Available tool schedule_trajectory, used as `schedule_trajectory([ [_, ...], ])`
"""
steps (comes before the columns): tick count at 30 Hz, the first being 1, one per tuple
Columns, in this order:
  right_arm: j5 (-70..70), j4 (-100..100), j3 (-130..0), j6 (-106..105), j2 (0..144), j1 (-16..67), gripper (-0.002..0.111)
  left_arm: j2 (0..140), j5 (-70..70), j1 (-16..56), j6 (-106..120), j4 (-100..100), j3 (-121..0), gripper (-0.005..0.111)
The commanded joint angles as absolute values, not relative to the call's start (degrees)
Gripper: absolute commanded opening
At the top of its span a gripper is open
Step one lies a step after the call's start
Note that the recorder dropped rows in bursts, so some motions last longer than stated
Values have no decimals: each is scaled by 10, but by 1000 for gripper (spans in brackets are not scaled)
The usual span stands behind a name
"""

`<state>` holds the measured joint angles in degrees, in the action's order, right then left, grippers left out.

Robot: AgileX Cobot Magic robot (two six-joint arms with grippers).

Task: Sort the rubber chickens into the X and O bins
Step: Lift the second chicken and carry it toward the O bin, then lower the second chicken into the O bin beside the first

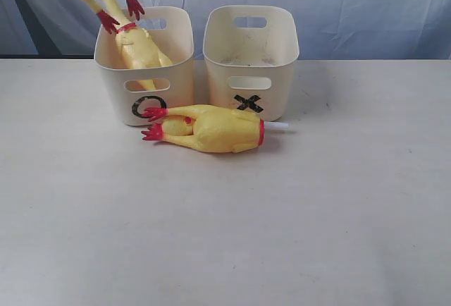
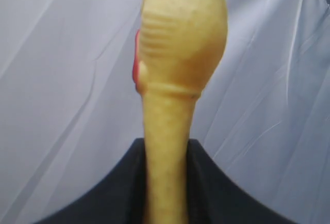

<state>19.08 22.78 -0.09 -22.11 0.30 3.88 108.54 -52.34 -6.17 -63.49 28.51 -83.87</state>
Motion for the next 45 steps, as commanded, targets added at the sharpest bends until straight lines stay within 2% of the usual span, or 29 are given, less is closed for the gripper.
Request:
schedule_trajectory([
  [1, 187, 226, 0, -223, 0, 41, -1, 1130, -552, -50, -643, 298, -884, 0],
  [10, 187, 226, 0, -223, 0, 41, -1, 1192, -506, -4, -644, 359, -934, 0],
  [15, 187, 226, 0, -223, 0, 41, -1, 1202, -428, 19, -618, 366, -934, 0],
  [37, 186, 225, 0, -223, 0, 41, -1, 1275, -401, 66, -610, 385, -944, 1],
  [41, 186, 225, 0, -223, 0, 41, -1, 1289, -395, 66, -618, 397, -950, 12],
  [45, 186, 225, 0, -223, 0, 41, -1, 1300, -394, 66, -619, 399, -952, 35],
])
